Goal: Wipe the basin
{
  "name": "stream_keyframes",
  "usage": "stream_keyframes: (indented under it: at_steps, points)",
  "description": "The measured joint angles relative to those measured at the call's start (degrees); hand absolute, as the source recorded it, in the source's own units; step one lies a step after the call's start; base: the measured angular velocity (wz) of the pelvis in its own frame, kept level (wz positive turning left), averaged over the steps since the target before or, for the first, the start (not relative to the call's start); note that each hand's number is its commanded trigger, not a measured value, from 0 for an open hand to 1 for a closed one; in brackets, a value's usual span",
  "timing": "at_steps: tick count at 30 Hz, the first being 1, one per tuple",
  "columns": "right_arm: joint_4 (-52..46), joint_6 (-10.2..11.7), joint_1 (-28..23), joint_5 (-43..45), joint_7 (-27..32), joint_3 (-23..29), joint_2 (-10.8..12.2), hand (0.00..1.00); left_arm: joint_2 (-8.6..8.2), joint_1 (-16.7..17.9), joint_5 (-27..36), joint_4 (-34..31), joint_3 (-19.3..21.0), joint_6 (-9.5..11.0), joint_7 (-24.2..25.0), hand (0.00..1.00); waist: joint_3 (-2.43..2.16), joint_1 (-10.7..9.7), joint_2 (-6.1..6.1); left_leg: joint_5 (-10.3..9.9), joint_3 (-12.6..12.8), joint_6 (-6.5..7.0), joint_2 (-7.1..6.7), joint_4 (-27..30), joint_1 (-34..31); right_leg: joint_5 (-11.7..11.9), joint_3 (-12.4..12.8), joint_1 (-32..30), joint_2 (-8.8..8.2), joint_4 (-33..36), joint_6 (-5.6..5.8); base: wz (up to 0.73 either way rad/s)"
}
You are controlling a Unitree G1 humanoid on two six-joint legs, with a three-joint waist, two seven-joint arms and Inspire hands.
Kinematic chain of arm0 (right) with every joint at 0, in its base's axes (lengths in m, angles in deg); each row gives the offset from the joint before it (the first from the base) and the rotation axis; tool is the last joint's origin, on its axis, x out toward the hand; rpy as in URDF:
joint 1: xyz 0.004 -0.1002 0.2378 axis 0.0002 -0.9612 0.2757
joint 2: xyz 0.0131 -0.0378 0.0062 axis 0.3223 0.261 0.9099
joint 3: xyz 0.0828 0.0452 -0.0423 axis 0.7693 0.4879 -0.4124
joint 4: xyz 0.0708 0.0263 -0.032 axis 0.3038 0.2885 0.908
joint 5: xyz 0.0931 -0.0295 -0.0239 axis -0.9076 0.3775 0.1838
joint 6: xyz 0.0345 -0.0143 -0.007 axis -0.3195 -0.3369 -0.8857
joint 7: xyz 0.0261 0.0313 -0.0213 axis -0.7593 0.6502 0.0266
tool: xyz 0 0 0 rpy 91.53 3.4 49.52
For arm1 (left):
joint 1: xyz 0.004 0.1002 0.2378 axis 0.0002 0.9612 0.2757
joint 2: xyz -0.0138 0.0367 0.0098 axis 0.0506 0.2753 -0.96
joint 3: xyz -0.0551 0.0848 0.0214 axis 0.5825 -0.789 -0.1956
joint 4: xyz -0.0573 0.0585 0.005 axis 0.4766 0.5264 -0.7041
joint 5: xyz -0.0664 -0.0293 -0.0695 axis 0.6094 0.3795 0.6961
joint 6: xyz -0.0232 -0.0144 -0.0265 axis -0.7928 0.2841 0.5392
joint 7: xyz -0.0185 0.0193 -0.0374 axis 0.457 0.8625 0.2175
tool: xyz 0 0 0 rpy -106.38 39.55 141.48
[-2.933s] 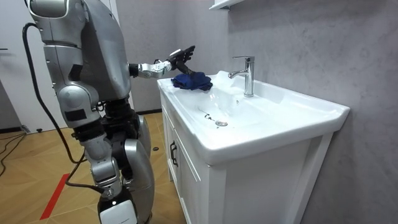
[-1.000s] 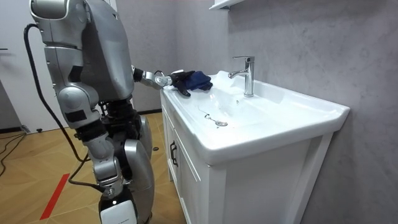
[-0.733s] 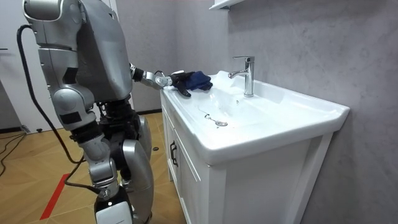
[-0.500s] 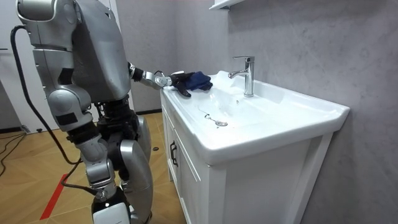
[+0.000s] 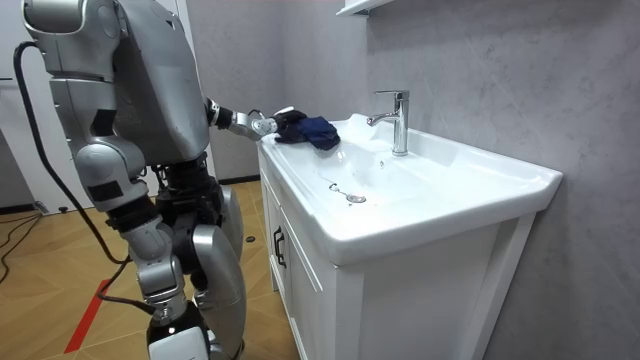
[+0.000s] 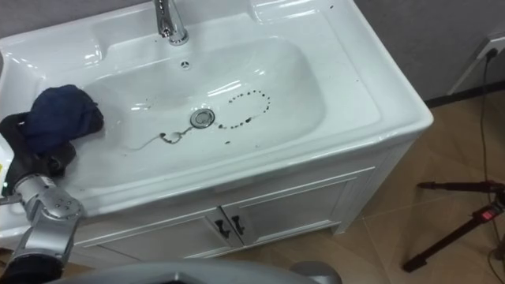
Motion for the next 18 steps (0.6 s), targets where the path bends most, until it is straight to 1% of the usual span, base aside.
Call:
stream_keyframes:
  at_steps: [7, 14, 18]
  points:
    - [0.0, 0.0, 0.0, -0.1, 0.0, 0.0, -0.1, 0.0, -0.02, 0.0, 0.0, 0.9, 1.2, 0.0, -0.1, 1.0, -0.01, 0.0, 0.02, 0.0, 0.0, 0.0, 0.0, -0.1, 0.3, 0.0, 0.0, 0.4, 0.0, -0.1, 0.01, 0.0]
    - [-0.1, 0.0, 0.0, -0.1, 0.3, -0.1, -0.4, 0.0, -0.07, 0.1, 0.0, 1.0, 1.2, 0.0, -0.1, 1.0, -0.01, 0.0, 0.01, 0.0, 0.0, 0.0, 0.0, -0.1, 0.3, 0.0, 0.0, 0.5, 0.0, -0.1, 0.01, 0.0]
    - [-0.1, 0.0, 0.0, 0.0, 1.1, -0.1, -0.7, 0.0, -0.06, -0.5, 0.0, 0.8, 1.2, -0.1, -0.1, 1.0, -0.01, 0.0, -0.01, 0.0, -0.1, 0.0, 0.0, -0.1, 0.3, 0.0, 0.0, 0.5, 0.0, -0.2, 0.01, 0.0]
